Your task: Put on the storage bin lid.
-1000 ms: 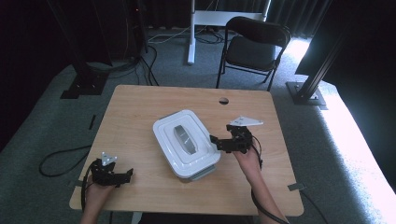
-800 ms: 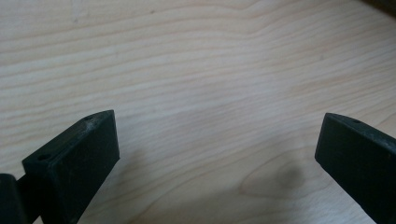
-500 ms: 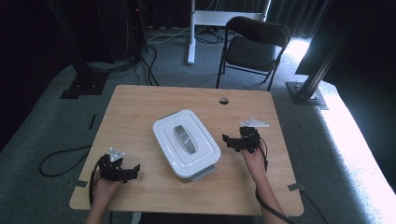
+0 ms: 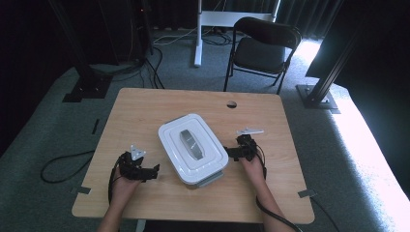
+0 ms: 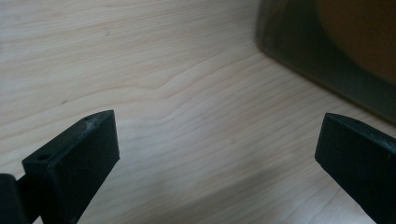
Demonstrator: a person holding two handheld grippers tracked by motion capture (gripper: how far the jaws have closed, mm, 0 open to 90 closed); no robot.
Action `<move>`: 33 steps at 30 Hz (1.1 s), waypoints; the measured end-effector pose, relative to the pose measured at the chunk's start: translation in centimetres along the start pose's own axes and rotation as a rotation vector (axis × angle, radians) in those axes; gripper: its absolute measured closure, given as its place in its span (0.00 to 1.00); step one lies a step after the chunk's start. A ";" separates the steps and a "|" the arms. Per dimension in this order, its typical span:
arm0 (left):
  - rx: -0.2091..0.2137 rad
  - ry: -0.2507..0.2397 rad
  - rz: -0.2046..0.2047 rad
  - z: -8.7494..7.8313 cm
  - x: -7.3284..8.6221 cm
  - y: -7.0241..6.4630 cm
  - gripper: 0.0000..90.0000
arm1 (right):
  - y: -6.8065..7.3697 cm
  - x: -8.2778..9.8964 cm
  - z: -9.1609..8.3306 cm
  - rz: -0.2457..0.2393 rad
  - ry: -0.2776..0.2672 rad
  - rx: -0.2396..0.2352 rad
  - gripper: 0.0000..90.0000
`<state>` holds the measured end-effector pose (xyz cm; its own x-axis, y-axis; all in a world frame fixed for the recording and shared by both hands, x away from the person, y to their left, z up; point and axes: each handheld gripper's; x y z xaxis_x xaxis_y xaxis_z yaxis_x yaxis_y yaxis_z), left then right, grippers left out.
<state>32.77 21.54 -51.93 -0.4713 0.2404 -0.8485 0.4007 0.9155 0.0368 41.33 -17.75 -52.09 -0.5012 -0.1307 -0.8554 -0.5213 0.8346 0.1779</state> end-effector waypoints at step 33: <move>0.082 0.014 0.144 3.2 -4.2 -4.1 0.00 | 1.7 2.0 -2.6 -0.061 0.002 -0.105 0.20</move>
<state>35.69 15.77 -50.18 -0.4156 0.3721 -0.8299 0.5271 0.8422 0.1137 37.65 -17.94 -52.28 -0.4677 -0.1811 -0.8651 -0.6207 0.7642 0.1756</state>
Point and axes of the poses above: each handheld gripper's, and its own axes: z roughly forward along the jaws, x roughly out of its underside, y roughly to its left, and after that the axes turned 13 degrees about -y, right-handed
